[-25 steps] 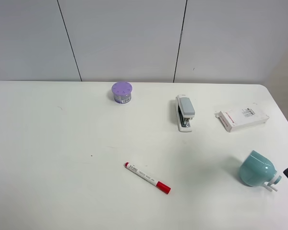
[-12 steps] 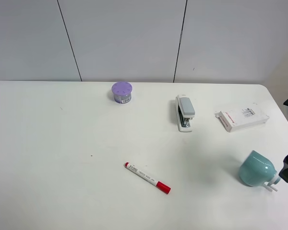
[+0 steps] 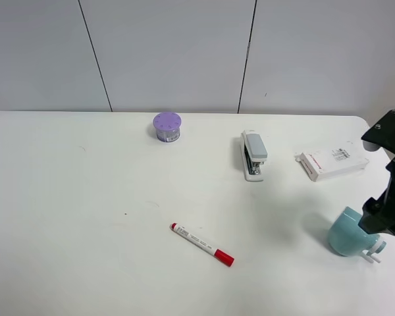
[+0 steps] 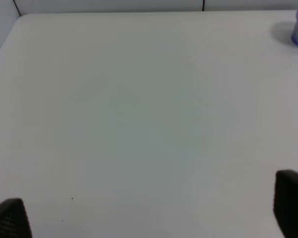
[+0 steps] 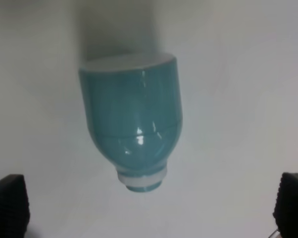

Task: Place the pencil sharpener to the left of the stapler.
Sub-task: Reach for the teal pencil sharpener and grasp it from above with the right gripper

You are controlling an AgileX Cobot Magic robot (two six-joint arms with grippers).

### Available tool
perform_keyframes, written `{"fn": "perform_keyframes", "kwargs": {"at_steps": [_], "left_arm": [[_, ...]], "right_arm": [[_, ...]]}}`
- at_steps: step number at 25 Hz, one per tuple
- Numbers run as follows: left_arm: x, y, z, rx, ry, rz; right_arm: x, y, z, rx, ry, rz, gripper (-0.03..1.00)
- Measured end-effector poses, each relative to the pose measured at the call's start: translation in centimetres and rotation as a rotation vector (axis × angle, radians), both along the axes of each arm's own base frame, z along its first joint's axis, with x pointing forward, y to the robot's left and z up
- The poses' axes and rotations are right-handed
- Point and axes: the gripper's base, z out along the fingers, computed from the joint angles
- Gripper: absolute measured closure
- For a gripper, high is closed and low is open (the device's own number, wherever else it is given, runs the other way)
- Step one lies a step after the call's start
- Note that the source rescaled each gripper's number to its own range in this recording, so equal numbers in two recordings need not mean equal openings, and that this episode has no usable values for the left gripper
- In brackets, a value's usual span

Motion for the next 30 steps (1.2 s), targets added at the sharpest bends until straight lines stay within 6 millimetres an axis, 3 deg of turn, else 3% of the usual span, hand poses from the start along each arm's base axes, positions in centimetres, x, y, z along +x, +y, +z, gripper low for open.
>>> {"fn": "perform_keyframes", "kwargs": {"at_steps": [8, 17, 30], "left_arm": [[0.0, 0.0, 0.0, 0.000, 0.000, 0.000], [0.0, 0.0, 0.0, 0.000, 0.000, 0.000], [0.0, 0.0, 0.0, 0.000, 0.000, 0.000]], "right_arm": [[-1.0, 0.5, -4.0, -0.001, 0.054, 0.070, -0.03], [-0.4, 0.2, -4.1, -0.030, -0.013, 0.085, -0.03], [1.4, 0.4, -7.2, -0.001, 0.045, 0.066, -0.03]]}}
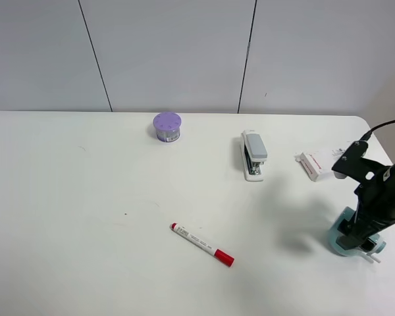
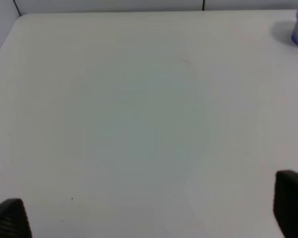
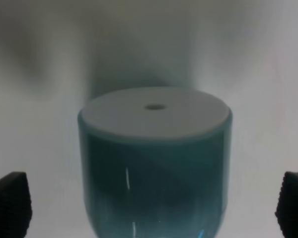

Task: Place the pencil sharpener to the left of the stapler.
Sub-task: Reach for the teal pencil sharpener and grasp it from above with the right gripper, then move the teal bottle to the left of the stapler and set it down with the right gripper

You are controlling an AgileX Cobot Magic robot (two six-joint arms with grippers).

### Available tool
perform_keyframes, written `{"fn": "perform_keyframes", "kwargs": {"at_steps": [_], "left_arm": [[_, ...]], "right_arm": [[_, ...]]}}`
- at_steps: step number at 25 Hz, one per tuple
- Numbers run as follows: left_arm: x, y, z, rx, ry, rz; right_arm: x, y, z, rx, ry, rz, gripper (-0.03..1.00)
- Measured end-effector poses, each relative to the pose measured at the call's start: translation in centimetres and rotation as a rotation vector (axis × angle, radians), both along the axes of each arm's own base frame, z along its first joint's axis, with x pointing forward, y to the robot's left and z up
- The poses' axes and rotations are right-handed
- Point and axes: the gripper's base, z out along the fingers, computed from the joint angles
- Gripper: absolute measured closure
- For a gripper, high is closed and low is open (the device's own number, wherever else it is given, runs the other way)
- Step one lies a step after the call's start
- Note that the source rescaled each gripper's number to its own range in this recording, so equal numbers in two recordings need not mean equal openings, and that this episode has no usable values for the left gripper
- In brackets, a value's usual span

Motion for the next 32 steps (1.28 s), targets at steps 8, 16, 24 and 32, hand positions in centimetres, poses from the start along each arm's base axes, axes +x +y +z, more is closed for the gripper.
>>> {"fn": "perform_keyframes", "kwargs": {"at_steps": [8, 16, 24, 32], "left_arm": [[0.0, 0.0, 0.0, 0.000, 0.000, 0.000], [0.0, 0.0, 0.0, 0.000, 0.000, 0.000], [0.0, 0.0, 0.0, 0.000, 0.000, 0.000], [0.0, 0.0, 0.0, 0.000, 0.000, 0.000]], "right_arm": [[0.7, 0.3, -2.4, 0.000, 0.066, 0.014, -0.03], [1.2, 0.4, -3.4, 0.000, 0.065, 0.020, 0.02], [0.8, 0.1, -3.5, -0.029, 0.113, 0.048, 0.97], [0.4, 0.3, -2.8, 0.003, 0.158, -0.077, 0.97]]}}
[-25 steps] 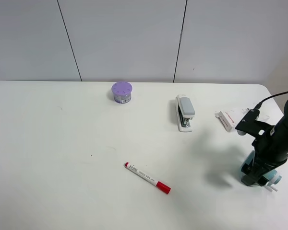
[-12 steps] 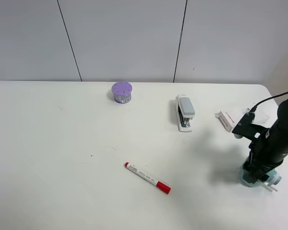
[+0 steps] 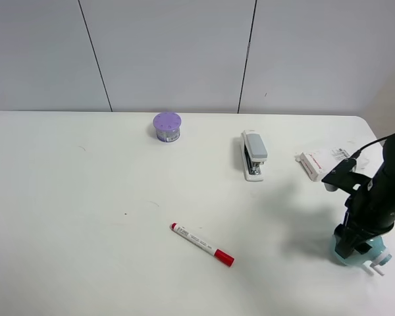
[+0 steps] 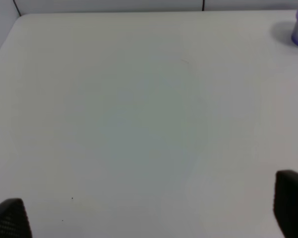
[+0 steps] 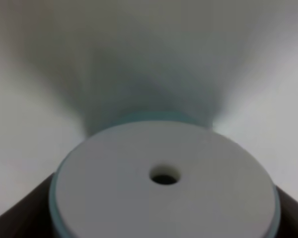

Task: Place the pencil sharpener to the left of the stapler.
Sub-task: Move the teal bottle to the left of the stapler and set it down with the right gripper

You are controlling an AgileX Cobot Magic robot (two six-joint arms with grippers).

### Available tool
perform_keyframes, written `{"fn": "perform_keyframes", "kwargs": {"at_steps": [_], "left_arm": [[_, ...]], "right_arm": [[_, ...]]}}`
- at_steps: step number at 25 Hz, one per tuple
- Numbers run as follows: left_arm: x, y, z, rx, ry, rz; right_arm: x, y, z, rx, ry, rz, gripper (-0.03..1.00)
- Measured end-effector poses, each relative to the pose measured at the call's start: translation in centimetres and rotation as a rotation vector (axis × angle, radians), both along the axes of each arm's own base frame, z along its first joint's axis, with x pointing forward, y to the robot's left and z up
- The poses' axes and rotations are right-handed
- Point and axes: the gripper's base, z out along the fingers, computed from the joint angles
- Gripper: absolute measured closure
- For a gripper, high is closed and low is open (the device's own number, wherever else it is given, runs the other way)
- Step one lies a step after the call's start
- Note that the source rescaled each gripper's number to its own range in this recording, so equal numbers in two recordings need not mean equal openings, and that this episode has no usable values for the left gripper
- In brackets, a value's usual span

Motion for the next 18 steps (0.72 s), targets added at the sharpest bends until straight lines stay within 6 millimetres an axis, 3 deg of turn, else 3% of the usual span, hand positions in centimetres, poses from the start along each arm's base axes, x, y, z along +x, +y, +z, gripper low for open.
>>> {"fn": "perform_keyframes", "kwargs": {"at_steps": [8, 12, 18], "left_arm": [[0.0, 0.0, 0.0, 0.000, 0.000, 0.000], [0.0, 0.0, 0.0, 0.000, 0.000, 0.000], [0.0, 0.0, 0.0, 0.000, 0.000, 0.000]], "right_arm": [[1.4, 0.9, 2.9, 0.025, 0.027, -0.180, 0.97], [2.7, 2.8, 5.1, 0.064, 0.022, -0.168, 0.97], [5.3, 7.1, 10.0, 0.126, -0.079, -0.134, 0.97]]}}
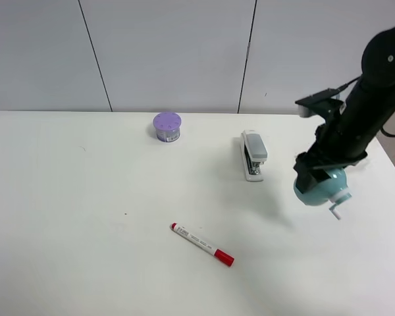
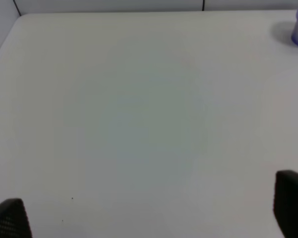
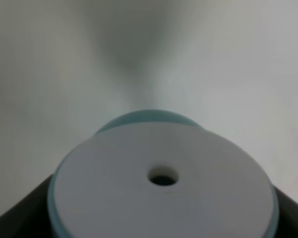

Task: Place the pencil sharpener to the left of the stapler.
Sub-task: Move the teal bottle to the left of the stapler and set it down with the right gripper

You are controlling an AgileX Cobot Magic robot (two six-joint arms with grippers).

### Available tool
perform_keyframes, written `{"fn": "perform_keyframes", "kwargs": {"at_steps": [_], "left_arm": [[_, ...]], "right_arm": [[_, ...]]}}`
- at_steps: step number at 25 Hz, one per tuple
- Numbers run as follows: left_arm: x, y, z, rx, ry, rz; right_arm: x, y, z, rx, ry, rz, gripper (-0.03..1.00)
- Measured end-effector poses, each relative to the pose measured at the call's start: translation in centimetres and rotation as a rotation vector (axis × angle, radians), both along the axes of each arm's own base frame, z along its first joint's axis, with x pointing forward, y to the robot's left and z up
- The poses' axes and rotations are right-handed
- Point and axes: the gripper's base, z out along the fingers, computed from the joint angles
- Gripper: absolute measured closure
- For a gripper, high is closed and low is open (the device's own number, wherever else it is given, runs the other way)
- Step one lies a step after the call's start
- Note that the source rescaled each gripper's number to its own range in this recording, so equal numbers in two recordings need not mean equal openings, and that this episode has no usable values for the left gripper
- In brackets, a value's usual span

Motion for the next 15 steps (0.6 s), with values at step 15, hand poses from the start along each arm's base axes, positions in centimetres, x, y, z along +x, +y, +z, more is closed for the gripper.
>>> {"fn": "perform_keyframes", "kwargs": {"at_steps": [15], "left_arm": [[0.0, 0.0, 0.0, 0.000, 0.000, 0.000]], "right_arm": [[8.4, 9.7, 3.4, 0.056, -0.086, 0.055, 0.97]]}}
